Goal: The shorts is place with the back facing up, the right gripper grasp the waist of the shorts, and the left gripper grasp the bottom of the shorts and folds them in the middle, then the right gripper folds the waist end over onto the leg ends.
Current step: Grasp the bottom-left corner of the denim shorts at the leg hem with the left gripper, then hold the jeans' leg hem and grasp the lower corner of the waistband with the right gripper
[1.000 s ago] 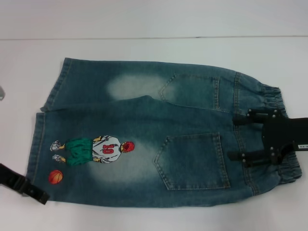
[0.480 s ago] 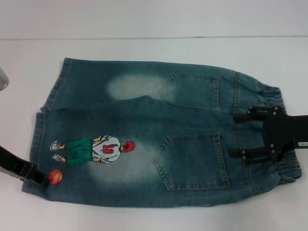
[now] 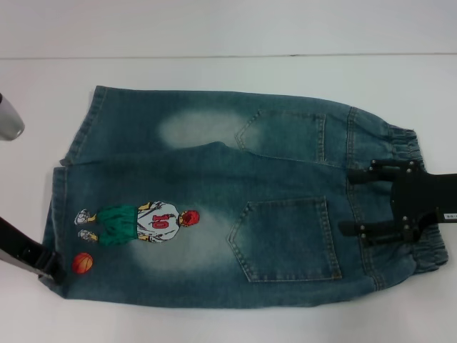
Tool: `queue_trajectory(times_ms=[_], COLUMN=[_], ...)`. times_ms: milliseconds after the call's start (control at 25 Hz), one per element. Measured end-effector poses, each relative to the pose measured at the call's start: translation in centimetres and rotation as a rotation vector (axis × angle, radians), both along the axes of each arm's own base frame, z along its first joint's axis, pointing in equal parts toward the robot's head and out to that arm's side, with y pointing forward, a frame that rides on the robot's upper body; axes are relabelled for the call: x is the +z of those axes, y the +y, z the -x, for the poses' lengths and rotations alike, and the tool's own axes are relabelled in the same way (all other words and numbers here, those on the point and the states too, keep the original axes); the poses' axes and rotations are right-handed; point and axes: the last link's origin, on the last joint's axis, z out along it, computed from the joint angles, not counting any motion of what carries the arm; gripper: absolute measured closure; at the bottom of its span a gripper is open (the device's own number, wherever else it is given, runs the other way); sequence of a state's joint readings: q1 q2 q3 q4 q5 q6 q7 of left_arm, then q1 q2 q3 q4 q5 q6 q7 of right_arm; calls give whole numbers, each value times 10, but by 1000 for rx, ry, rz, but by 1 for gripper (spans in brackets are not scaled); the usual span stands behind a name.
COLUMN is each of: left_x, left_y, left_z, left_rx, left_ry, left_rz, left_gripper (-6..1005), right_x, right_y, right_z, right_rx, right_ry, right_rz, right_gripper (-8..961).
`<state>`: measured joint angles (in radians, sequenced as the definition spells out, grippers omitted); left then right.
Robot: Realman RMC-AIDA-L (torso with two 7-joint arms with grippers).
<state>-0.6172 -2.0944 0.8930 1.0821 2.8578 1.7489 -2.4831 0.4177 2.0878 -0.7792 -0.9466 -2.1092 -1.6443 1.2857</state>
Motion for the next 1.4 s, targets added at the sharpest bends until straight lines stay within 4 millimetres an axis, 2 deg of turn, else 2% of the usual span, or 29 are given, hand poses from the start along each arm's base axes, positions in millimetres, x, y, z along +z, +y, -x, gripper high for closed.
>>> queue_trajectory(times_ms=[120,360,480,600,920,1160,1400], left_x=[-2,-6,-10,-10,-8,-9,-9], left_y=[-1,-4,-3,0,9,11,9], left_z=[0,-1,-5,-8,-15,-18,-16], left_rx=[4,7,2,-12,-47,-68,-73], left_ry=[-2,-6,-14,-18,-15,-13,-11], left_rz=[11,26,38,36,26,36,44], left_gripper=[921,996,995,995,994,993,992], right_x=[0,2,5,17,53,60,56], right_y=[-1,-2,-2,1,1,0,-4], right_z=[-1,-4,-7,-11,-9,-9,-11], right_rx=[-6,-21,-57,-141,-370,-509,-563], right_ry=[0,6,6,-44,-361,-559,-618], right_rz=[1,-10,-11,-11,80,193,241], right_gripper=[94,102,106,110,121,129,136])
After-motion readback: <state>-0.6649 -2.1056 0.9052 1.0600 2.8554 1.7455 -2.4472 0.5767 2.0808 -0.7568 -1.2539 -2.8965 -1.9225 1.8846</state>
